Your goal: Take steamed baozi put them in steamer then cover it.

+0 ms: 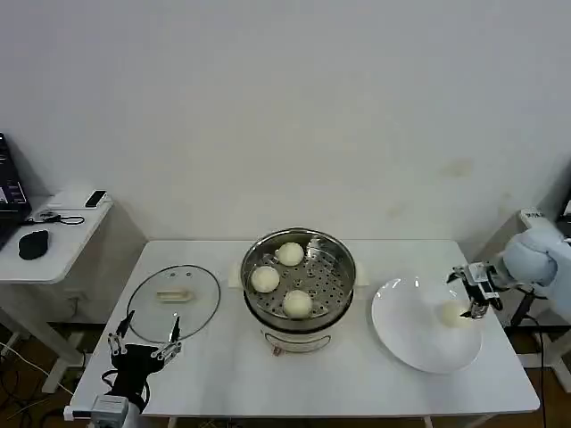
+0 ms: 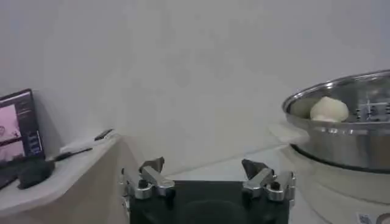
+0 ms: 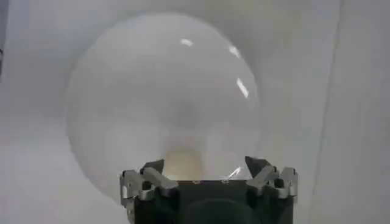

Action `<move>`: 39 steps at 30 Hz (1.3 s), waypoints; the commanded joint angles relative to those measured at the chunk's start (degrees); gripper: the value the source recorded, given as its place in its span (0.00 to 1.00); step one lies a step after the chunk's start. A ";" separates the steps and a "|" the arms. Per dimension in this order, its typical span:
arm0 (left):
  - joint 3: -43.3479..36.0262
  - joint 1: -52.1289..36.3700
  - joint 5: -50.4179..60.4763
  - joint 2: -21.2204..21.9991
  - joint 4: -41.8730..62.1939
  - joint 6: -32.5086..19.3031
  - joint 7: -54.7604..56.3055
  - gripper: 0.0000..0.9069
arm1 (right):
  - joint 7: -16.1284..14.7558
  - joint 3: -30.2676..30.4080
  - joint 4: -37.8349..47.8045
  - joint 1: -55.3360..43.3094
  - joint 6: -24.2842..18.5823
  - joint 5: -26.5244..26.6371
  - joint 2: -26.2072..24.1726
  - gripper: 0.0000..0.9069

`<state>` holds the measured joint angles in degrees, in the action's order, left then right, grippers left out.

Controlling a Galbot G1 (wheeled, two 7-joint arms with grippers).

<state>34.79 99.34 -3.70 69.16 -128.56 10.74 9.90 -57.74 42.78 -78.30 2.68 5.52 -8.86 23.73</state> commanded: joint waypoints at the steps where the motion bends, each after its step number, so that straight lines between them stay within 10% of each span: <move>1: -0.07 -0.05 0.08 0.01 0.09 0.07 -0.01 1.00 | 0.32 -5.99 7.34 8.14 -0.33 -3.30 3.22 1.00; 16: 0.49 0.61 0.24 -0.01 -0.17 0.18 0.00 1.00 | 1.31 -8.25 14.38 9.58 -0.46 -5.70 9.75 1.00; 39: 0.61 0.71 0.44 0.07 -0.09 0.16 -0.01 1.00 | -0.68 -7.06 11.65 6.69 1.62 -5.65 8.34 0.72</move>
<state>35.33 99.99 -3.29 69.29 -128.55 10.91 9.89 -57.15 34.80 -64.22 11.34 6.21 -15.47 33.47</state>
